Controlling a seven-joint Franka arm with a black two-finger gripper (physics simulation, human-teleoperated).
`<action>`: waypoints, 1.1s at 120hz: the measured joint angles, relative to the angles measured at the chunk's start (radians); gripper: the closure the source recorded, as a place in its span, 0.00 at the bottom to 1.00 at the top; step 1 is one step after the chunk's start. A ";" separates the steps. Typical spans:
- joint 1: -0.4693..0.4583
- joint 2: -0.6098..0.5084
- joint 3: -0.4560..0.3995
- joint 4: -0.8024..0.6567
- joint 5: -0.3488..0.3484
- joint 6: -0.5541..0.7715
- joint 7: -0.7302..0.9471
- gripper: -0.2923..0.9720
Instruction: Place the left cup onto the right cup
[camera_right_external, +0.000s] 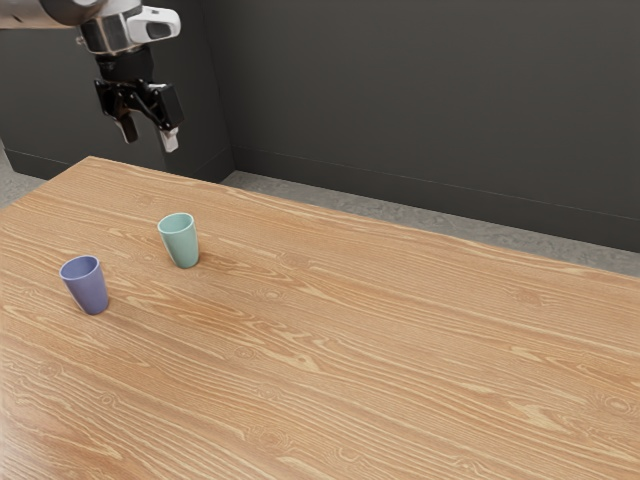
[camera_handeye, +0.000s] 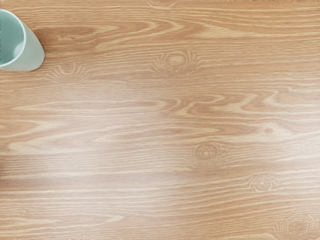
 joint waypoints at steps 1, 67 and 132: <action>0.000 0.000 0.000 0.000 0.000 0.000 -0.001 0.25; 0.001 0.006 0.001 -0.051 0.007 0.033 -0.024 0.25; 0.034 0.052 0.005 -0.142 0.011 0.163 -0.032 0.25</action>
